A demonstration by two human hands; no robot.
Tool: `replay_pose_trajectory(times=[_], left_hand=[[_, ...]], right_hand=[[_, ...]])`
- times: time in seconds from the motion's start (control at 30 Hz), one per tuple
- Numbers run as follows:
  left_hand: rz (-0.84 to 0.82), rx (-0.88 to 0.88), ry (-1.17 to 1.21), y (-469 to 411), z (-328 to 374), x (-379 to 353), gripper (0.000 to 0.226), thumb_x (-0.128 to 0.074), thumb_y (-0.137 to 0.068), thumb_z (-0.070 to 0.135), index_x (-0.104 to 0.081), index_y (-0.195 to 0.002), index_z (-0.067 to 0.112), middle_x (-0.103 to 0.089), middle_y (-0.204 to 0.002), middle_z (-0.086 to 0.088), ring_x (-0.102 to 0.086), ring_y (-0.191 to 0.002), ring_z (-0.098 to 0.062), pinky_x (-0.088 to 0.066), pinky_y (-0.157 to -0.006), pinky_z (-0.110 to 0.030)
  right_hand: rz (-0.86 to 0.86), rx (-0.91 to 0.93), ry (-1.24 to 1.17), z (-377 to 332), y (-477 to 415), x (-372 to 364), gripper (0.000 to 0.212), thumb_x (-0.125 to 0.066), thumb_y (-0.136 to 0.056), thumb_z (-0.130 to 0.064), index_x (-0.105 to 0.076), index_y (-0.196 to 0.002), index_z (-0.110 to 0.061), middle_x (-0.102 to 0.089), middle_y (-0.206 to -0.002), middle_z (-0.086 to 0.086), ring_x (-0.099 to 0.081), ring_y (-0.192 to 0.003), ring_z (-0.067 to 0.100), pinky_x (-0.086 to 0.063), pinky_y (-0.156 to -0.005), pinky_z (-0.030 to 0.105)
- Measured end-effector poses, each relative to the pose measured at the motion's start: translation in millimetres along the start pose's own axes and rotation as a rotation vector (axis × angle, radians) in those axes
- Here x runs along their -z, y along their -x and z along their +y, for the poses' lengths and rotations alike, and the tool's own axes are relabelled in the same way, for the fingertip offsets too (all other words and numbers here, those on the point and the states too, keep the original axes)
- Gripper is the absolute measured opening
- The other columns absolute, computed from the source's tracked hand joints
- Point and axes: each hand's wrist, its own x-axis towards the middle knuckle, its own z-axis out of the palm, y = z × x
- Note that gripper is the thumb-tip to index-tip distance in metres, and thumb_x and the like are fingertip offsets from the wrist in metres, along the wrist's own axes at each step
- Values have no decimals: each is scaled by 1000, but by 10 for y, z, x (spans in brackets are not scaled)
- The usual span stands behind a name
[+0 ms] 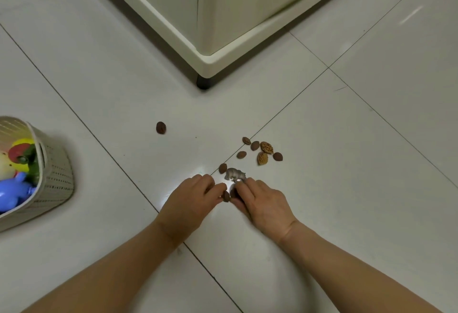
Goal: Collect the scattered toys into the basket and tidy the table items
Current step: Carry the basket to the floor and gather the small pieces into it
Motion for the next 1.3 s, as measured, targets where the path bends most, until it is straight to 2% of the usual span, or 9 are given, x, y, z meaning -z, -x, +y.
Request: replay_pose_trajectory(times=[0.2,0.3,0.53,0.73,0.9,0.97,1.13,1.2,1.3], left_hand=[[46,-119,-60,-144,-73,27,32,-32,-100,40,-53,-86,19,-52,-70,2,-47,-48,-15,-32,-37,-28],[44,-87,-92,-173,-107,60,31,-38,-94,46,-51,-87,19,-54,-71,3,-47,-42,-14,-28,-34,-24],[72,199,-21,29,-137,263,42,-29,-97,44,-52,-75,16,-49,-66,3,-32,-34,-14,-26,-32,-23],[162,456,143,29,217,746,26,-37,-87,31,-45,-67,16,-45,-56,2,-32,-37,-19,-27,-40,-21],[412,602,288,175,-247,1812,26,-28,-85,30,-44,-70,15,-44,-63,2,-43,-55,-22,-35,-52,-32],[574,670,295,324,-606,2198,26,-27,-84,29,-42,-69,13,-43,-60,1,-41,-57,-21,-34,-54,-34],[878,1196,427,943,-1402,2570,30,-28,-79,22,-51,-63,12,-56,-67,-2,-54,-74,-30,-41,-68,-37],[902,1332,494,1069,-1518,2570,31,-28,-79,19,-52,-60,18,-58,-70,2,-56,-82,-31,-43,-72,-39],[927,1396,636,1163,-1591,2517,36,-29,-79,23,-54,-53,25,-58,-67,-2,-54,-75,-35,-46,-74,-51]], right_hand=[[-80,55,20,-10,-80,67,27,-40,-98,-33,-57,-88,-13,-51,-73,0,-42,-48,16,-34,-31,29],[-179,37,24,-40,-97,118,15,-47,-96,-24,-56,-90,-13,-49,-72,1,-39,-44,18,-36,-31,32],[-370,-63,-60,-121,-43,351,16,-38,-98,-18,-42,-113,-19,-49,-93,0,-50,-59,21,-50,-54,37],[-304,-88,-274,-421,-158,784,15,-29,-97,-23,-34,-109,-30,-41,-97,-7,-45,-70,12,-40,-61,19],[-137,55,-361,-1174,-836,1101,20,-44,-98,-19,-39,-114,-30,-41,-91,-9,-49,-64,11,-48,-55,32],[-53,144,-392,-1512,-1179,1232,14,-43,-99,-20,-41,-111,-26,-44,-93,-7,-48,-66,7,-46,-58,30],[-115,388,-528,-2421,-1894,1420,17,-41,-100,-19,-46,-116,-17,-46,-110,-6,-46,-83,5,-39,-70,10],[-156,443,-506,-2699,-2114,1394,25,-46,-94,-10,-45,-118,-15,-47,-115,4,-54,-93,18,-46,-76,28],[-113,494,-438,-2902,-2314,1310,30,-49,-88,-2,-46,-115,-14,-47,-107,8,-57,-83,28,-49,-69,42]])
